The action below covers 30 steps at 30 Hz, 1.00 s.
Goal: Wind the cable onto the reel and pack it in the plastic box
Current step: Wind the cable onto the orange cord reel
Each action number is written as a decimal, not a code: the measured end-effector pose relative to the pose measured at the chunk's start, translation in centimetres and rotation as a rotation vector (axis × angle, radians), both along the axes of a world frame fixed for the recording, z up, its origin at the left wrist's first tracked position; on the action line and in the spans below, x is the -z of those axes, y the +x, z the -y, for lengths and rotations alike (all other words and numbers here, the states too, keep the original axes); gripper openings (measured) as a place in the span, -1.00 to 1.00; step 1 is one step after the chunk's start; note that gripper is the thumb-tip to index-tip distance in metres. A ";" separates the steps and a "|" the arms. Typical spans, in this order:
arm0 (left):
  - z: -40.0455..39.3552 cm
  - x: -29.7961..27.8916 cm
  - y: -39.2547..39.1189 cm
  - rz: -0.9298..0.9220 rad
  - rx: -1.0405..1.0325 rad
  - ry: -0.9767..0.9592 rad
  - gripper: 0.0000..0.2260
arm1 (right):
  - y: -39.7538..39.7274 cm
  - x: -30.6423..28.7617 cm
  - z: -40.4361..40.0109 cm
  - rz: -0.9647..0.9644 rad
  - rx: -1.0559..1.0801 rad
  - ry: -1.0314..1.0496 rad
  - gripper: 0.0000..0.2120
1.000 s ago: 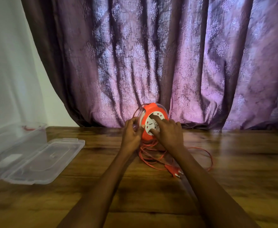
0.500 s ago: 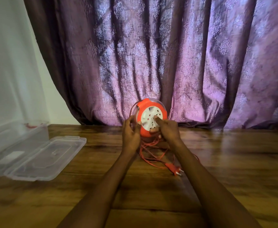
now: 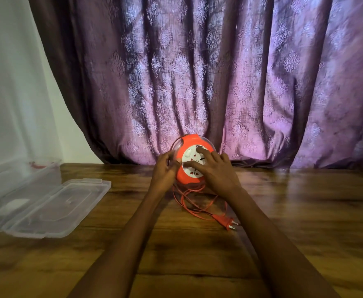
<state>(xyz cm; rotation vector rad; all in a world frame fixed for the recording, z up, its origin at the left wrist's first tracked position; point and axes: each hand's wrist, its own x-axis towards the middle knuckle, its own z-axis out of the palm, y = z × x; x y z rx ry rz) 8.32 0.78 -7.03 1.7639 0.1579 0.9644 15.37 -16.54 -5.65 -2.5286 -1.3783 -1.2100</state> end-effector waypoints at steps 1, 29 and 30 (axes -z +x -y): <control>0.2 0.1 0.1 0.004 -0.011 0.046 -0.75 | 0.1 0.1 0.0 0.015 0.024 0.030 -0.45; 1.2 -0.1 0.3 0.143 0.076 -0.321 -0.77 | 0.1 0.0 -0.6 -0.313 -0.075 0.552 -0.77; 0.9 -0.3 0.1 0.113 0.123 -0.319 -0.80 | 0.4 0.1 -0.4 -0.191 -0.139 0.429 -0.67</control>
